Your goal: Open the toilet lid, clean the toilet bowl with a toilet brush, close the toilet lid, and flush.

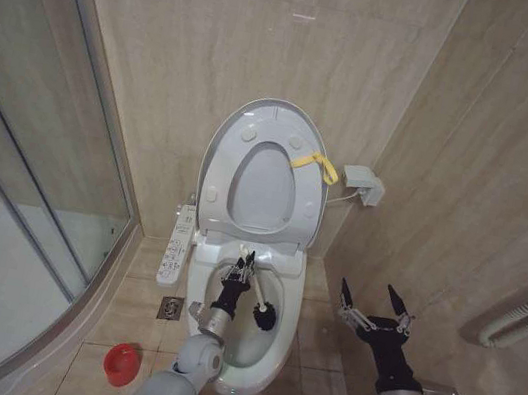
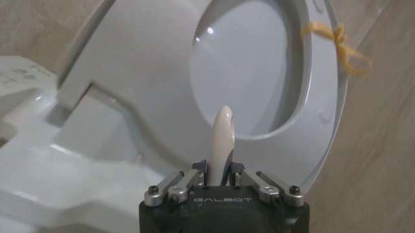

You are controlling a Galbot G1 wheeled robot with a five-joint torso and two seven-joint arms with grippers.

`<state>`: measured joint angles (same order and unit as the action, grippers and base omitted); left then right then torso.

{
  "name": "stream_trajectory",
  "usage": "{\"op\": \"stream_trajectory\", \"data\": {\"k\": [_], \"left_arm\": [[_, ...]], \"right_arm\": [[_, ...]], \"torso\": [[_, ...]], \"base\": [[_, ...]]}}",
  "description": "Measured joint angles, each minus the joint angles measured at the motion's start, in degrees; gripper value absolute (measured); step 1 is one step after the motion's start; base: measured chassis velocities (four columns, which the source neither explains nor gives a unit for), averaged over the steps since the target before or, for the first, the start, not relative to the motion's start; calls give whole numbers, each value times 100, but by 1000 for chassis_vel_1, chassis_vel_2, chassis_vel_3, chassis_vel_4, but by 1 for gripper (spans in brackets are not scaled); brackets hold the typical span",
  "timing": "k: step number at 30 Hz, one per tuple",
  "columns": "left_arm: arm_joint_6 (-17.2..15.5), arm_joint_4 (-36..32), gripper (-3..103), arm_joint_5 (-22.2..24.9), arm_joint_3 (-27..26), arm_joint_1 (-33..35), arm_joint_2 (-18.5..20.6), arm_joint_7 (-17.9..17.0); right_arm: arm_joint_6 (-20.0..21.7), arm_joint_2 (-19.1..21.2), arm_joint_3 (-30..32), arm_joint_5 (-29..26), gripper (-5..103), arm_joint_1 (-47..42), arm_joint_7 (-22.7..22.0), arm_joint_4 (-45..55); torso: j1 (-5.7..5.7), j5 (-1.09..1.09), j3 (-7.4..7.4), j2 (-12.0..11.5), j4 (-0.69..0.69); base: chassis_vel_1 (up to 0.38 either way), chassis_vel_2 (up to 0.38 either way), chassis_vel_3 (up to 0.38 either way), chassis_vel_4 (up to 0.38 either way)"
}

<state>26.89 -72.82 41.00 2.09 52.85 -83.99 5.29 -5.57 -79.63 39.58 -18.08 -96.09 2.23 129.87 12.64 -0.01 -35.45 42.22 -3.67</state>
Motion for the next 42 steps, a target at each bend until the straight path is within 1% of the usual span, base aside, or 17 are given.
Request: {"op": "stream_trajectory", "data": {"k": [3,7,12,15,17,19,21,22,25,27,28,30,31,32,36,40,42], "left_arm": [[101,172,20,-287,-84,40,62,72],[158,238,20,-458,-131,35,95,78],[146,131,20,-316,-97,-25,14,64],[144,22,20,-39,-49,-76,-103,75],[154,35,20,-41,-50,-82,-122,92],[268,237,20,-295,-103,-83,-113,186],[293,281,20,-367,-114,-73,-85,201],[327,335,20,-479,-145,-35,-13,210],[363,251,20,-640,-210,66,117,101],[366,-42,20,-715,-227,185,227,-47],[326,-395,20,-734,-223,275,332,-164],[293,-888,20,-844,-195,386,487,-268],[293,-888,20,-844,-195,386,487,-268],[289,-1102,20,-930,-191,439,557,-285],[335,-1758,20,-1403,-268,693,887,-208],[400,-1927,20,-1636,-398,870,1054,-114],[509,-2037,20,-1860,-608,1144,1252,16]], "right_arm": [[0,0,0,0,100,0,0,0],[0,0,0,0,100,0,0,0],[0,0,0,0,100,0,0,0],[0,0,0,0,100,0,0,0],[0,0,0,0,100,0,0,0],[0,0,0,0,100,0,0,0],[0,0,0,0,100,0,0,0],[0,0,0,0,100,0,0,0],[0,0,0,0,100,0,0,0],[0,0,0,0,100,0,0,0],[0,0,0,0,100,0,0,0],[0,0,0,0,100,0,0,0],[0,0,0,0,100,0,0,0],[0,0,0,0,100,0,0,0],[0,0,0,0,100,0,0,0],[0,0,0,0,100,0,0,0],[0,0,0,0,100,0,0,0]], "torso": [[0,0,0,0,1],[0,0,0,0,1],[0,0,0,0,0],[0,1,0,0,0],[0,0,0,0,0],[0,0,0,0,0],[0,-1,0,0,-1],[0,0,0,0,1],[0,-1,0,0,1],[0,-1,0,0,1],[0,-1,0,0,0],[0,0,1,0,0],[0,0,1,0,0],[0,-1,1,0,0],[0,0,1,0,0],[0,0,1,0,0],[0,-1,1,0,2]], "base": [[0,0,0,0],[0,0,0,0],[0,0,0,0],[0,0,0,0],[0,0,0,0],[0,0,0,0],[0,0,0,0],[0,0,0,0],[0,0,0,0],[0,0,0,0],[0,0,0,0],[0,0,0,0],[0,0,0,0],[0,0,0,0],[0,0,0,0],[0,0,0,0],[0,0,0,0]]}}
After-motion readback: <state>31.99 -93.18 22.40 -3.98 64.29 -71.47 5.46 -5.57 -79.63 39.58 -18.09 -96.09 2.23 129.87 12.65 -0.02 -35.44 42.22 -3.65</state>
